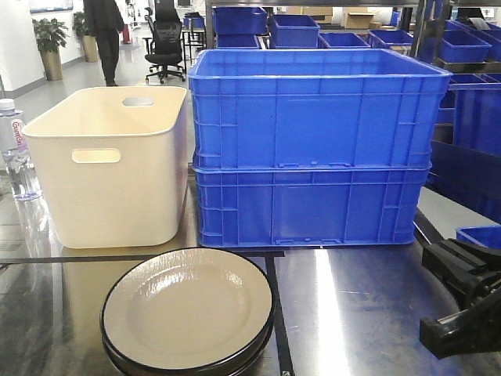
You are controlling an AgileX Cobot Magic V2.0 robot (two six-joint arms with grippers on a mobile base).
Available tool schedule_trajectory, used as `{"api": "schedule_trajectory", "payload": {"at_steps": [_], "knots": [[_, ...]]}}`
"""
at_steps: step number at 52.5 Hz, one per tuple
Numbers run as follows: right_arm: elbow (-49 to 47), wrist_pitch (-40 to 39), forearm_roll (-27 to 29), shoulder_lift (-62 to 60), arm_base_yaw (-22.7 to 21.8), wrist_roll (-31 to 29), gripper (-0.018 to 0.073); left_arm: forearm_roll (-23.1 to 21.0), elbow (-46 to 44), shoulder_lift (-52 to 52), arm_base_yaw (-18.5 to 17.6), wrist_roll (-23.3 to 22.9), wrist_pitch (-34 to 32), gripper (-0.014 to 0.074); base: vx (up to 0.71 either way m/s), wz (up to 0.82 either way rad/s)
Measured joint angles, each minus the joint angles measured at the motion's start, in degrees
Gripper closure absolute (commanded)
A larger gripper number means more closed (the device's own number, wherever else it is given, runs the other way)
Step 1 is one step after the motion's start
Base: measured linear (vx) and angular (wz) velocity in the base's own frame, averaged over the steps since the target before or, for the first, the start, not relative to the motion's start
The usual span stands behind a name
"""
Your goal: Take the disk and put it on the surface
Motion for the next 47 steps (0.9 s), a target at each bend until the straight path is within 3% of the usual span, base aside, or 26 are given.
{"api": "schedule_trajectory", "payload": {"at_steps": [12,19,25,33,39,47], "knots": [[0.0,0.0,0.0,0.0,0.0,0.0,0.0568,0.7,0.0,0.0,0.0,0.1,-1.8,0.0598,0.00,0.00],[0.0,0.0,0.0,0.0,0.0,0.0,0.0568,8.8,0.0,0.0,0.0,-1.1,-5.5,0.0598,0.00,0.00],[0.0,0.0,0.0,0.0,0.0,0.0,0.0568,19.3,0.6,-0.1,0.0,-8.1,-6.3,0.0598,0.00,0.00],[0.0,0.0,0.0,0.0,0.0,0.0,0.0568,32.7,6.7,-4.3,-0.1,-24.3,-10.2,0.0598,0.00,0.00],[0.0,0.0,0.0,0.0,0.0,0.0,0.0568,39.0,14.6,-11.3,-1.6,-32.9,-15.9,0.0598,0.00,0.00],[0.0,-0.1,0.0,0.0,0.0,0.0,0.0568,41.1,24.1,-13.3,-4.0,-36.7,-23.2,0.0598,0.00,0.00]]}}
